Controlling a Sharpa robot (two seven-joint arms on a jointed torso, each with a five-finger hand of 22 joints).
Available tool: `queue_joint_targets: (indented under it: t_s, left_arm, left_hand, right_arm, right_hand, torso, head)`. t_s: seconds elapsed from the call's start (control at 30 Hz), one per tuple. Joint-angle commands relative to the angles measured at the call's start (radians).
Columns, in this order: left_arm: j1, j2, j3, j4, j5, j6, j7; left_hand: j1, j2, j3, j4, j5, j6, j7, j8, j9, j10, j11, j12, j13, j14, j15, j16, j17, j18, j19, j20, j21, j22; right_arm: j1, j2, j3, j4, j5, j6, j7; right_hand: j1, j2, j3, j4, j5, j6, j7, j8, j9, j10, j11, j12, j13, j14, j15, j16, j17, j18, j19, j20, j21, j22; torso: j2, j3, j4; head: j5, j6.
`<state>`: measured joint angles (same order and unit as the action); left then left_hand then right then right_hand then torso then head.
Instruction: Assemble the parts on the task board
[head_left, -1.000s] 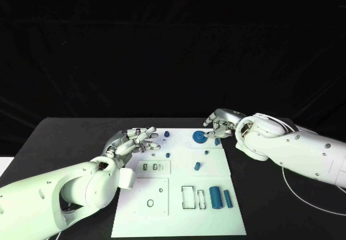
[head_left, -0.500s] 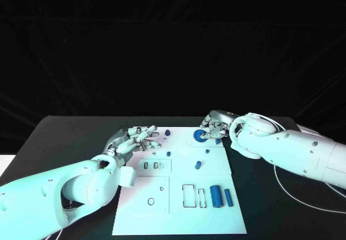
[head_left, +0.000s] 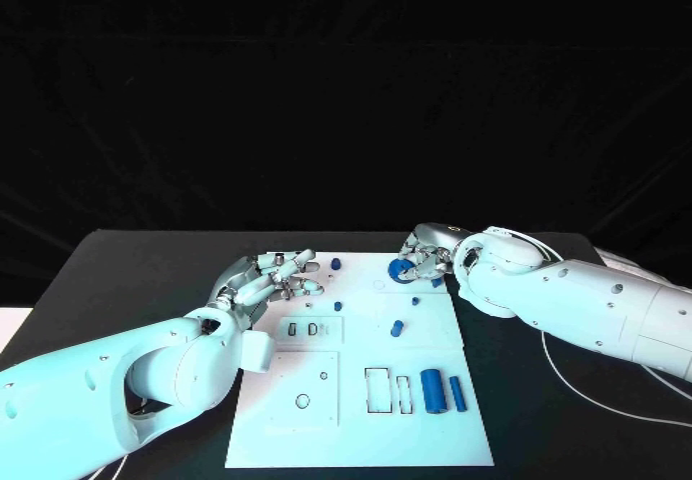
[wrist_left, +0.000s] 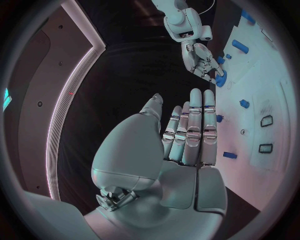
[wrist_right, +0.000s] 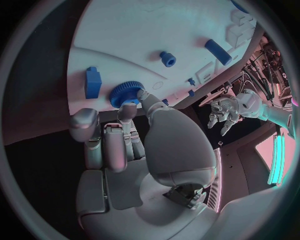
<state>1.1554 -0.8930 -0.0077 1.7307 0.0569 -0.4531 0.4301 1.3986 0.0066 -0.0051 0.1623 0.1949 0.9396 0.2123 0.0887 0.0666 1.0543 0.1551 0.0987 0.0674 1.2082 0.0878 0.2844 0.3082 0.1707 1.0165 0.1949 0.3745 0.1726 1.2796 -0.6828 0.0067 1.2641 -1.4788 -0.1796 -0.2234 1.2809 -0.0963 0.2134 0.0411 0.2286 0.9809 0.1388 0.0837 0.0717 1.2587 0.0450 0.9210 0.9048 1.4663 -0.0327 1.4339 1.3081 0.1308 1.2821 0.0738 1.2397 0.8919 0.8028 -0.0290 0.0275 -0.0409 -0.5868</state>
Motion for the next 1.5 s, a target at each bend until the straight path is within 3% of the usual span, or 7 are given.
queue_joint_targets:
  t_s: [0.03, 0.33, 0.57, 0.77, 0.9, 1.03, 1.5]
  left_arm:
    - [0.001, 0.002, 0.001, 0.000, 0.000, 0.020, 0.005]
    - [0.001, 0.002, 0.001, -0.001, 0.000, 0.019, 0.005]
    - [0.001, 0.002, 0.001, -0.004, 0.000, 0.018, 0.005]
    - [0.001, 0.000, 0.001, -0.008, 0.000, 0.018, 0.007]
    - [0.001, -0.003, 0.001, -0.011, 0.000, 0.016, 0.010]
    - [0.001, -0.006, 0.001, -0.013, 0.000, 0.015, 0.013]
    - [0.001, -0.010, 0.001, -0.016, 0.000, 0.016, 0.015]
  left_hand:
    - [0.001, 0.010, 0.001, -0.007, -0.001, 0.002, 0.006, -0.006, -0.001, -0.006, 0.002, -0.005, -0.001, -0.007, 0.002, -0.002, 0.001, 0.009, -0.004, 0.001, -0.004, -0.001]
    - [0.001, 0.010, 0.001, -0.007, -0.001, 0.002, 0.006, -0.006, -0.001, -0.006, 0.002, -0.005, -0.001, -0.007, 0.002, -0.002, 0.001, 0.009, -0.004, 0.001, -0.004, -0.001]
    - [0.001, 0.010, 0.001, -0.007, -0.001, 0.002, 0.006, -0.006, -0.001, -0.006, 0.002, -0.005, -0.001, -0.007, 0.002, -0.002, 0.001, 0.009, -0.004, 0.001, -0.004, -0.001]
    - [0.001, 0.010, 0.002, -0.008, -0.001, 0.003, 0.006, -0.006, -0.001, -0.006, 0.002, -0.005, -0.001, -0.008, 0.003, -0.002, 0.002, 0.009, -0.005, 0.001, -0.004, -0.001]
    - [0.001, 0.010, 0.002, -0.008, -0.001, 0.003, 0.006, -0.006, -0.001, -0.006, 0.002, -0.005, -0.001, -0.008, 0.003, -0.002, 0.002, 0.009, -0.005, 0.001, -0.004, -0.001]
    - [0.002, 0.010, 0.002, -0.008, -0.001, 0.003, 0.006, -0.006, -0.001, -0.006, 0.002, -0.005, -0.001, -0.008, 0.003, -0.002, 0.003, 0.009, -0.005, 0.001, -0.004, -0.001]
    - [0.002, 0.010, 0.002, -0.008, -0.001, 0.003, 0.006, -0.006, -0.001, -0.006, 0.002, -0.005, -0.001, -0.008, 0.003, -0.002, 0.003, 0.009, -0.005, 0.001, -0.004, -0.001]
  right_arm:
    - [-0.007, 0.004, -0.002, -0.002, -0.035, 0.046, -0.009]
    - [-0.010, 0.004, -0.002, -0.010, -0.040, 0.032, -0.015]
    - [-0.011, 0.000, -0.002, 0.010, -0.039, -0.095, 0.011]
    - [-0.012, 0.001, -0.002, 0.059, -0.040, -0.169, 0.026]
    - [-0.011, 0.016, -0.002, 0.091, -0.050, -0.181, 0.023]
    - [-0.011, 0.044, -0.002, 0.103, -0.064, -0.182, 0.018]
    - [-0.026, 0.197, -0.012, 0.022, -0.089, -0.156, 0.014]
  right_hand:
    - [0.009, 0.002, -0.005, 0.002, 0.005, 0.010, -0.001, 0.005, 0.003, 0.015, 0.001, 0.025, 0.027, 0.065, 0.002, 0.006, 0.015, -0.008, 0.008, 0.000, 0.006, 0.006]
    - [0.017, 0.016, 0.001, 0.005, 0.004, 0.030, -0.005, 0.011, 0.003, 0.046, -0.002, 0.105, 0.112, 0.067, 0.000, 0.018, 0.034, -0.011, 0.015, -0.001, 0.024, 0.031]
    - [0.073, 0.079, 0.079, -0.023, -0.099, 0.103, -0.026, 0.042, 0.017, 0.101, -0.020, 0.221, 0.233, 0.072, -0.014, 0.037, 0.064, -0.018, 0.034, -0.012, 0.053, 0.075]
    - [0.069, 0.079, 0.094, -0.027, -0.107, 0.115, -0.031, 0.044, 0.020, 0.110, -0.023, 0.242, 0.256, 0.072, -0.017, 0.040, 0.069, -0.019, 0.036, -0.016, 0.057, 0.081]
    - [0.059, 0.074, 0.099, -0.025, -0.108, 0.113, -0.030, 0.042, 0.020, 0.112, -0.023, 0.248, 0.265, 0.072, -0.017, 0.040, 0.068, -0.019, 0.036, -0.017, 0.058, 0.082]
    - [0.049, 0.070, 0.102, -0.023, -0.108, 0.112, -0.029, 0.039, 0.020, 0.110, -0.022, 0.247, 0.266, 0.071, -0.017, 0.039, 0.066, -0.019, 0.036, -0.017, 0.059, 0.082]
    - [0.037, 0.066, 0.106, -0.020, -0.104, 0.110, -0.028, 0.035, 0.020, 0.106, -0.021, 0.243, 0.265, 0.070, -0.016, 0.037, 0.061, -0.019, 0.035, -0.017, 0.057, 0.079]
  torso:
    - [0.000, 0.0001, 0.0001]
    - [0.000, 0.0002, -0.0003]
    - [0.000, 0.0004, 0.0006]
    - [0.000, -0.0006, 0.0020]
    - [-0.001, -0.0008, 0.0005]
    - [0.000, -0.0021, 0.0019]
    - [0.001, -0.0030, 0.0057]
  head:
    - [0.001, -0.002]
    - [0.000, -0.004]
    - [0.002, -0.003]
    - [0.004, 0.001]
    - [0.004, 0.004]
    - [0.014, 0.005]
    - [0.017, 0.002]
